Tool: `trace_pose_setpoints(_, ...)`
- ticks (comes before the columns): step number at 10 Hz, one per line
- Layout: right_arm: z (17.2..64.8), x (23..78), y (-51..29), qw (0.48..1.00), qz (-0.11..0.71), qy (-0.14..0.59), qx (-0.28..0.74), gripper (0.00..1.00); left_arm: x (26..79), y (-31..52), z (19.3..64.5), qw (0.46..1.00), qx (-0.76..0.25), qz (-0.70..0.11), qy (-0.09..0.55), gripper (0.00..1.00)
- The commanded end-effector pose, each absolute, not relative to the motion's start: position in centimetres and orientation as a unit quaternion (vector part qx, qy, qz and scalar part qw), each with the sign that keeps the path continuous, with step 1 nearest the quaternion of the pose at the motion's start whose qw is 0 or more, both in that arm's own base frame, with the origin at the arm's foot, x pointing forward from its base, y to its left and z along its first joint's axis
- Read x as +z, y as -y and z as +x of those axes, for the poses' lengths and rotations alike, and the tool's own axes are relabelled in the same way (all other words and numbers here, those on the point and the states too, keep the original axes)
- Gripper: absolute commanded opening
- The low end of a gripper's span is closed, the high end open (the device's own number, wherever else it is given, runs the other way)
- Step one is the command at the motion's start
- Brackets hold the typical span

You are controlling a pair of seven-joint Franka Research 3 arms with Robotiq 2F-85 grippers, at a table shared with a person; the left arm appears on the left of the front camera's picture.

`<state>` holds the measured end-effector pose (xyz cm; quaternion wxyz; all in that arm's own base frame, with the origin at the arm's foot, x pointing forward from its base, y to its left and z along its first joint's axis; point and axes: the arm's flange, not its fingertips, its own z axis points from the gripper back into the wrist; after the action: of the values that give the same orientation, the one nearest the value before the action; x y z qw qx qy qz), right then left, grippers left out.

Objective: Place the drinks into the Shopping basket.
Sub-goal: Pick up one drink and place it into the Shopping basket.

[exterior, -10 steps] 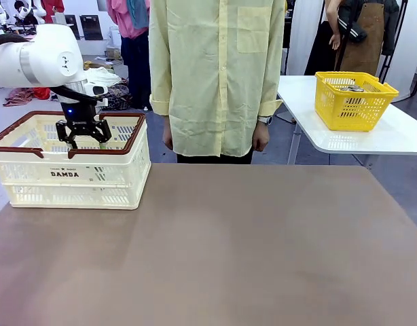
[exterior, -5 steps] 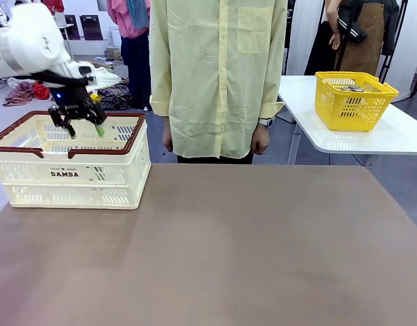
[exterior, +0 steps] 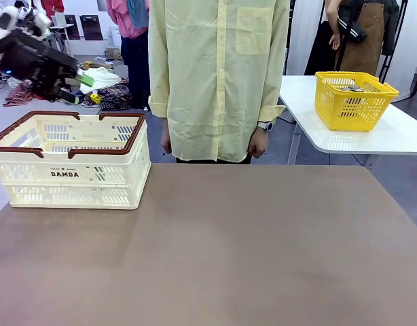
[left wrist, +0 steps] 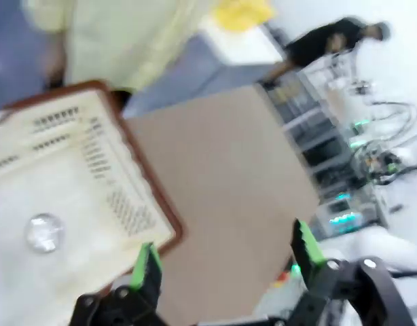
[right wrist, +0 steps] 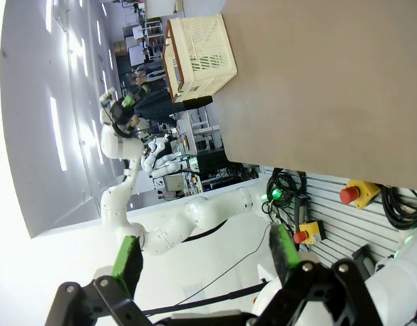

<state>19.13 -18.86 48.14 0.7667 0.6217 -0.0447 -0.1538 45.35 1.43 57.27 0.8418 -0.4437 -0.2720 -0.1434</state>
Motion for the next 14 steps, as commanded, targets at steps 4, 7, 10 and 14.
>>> trace_pose_setpoints(4,19.1,48.5,18.9,0.763,0.627,0.049,-0.153,1.0,48.6,-14.7,32.5,0.626,-0.195,-0.732,0.183,1.0)
trace_pose_setpoints(7,19.1,48.5,18.9,0.763,0.627,0.049,-0.153,1.0,48.3,-13.8,29.4,0.617,-0.18,-0.735,0.218,1.0)
trace_pose_setpoints(10,19.1,48.5,18.9,0.763,0.627,0.049,-0.153,1.0,48.3,-13.8,29.4,0.617,-0.18,-0.735,0.218,1.0)
trace_pose_setpoints(14,19.1,48.5,18.9,0.763,0.627,0.049,-0.153,1.0,48.3,-13.8,29.4,0.617,-0.18,-0.735,0.218,1.0)
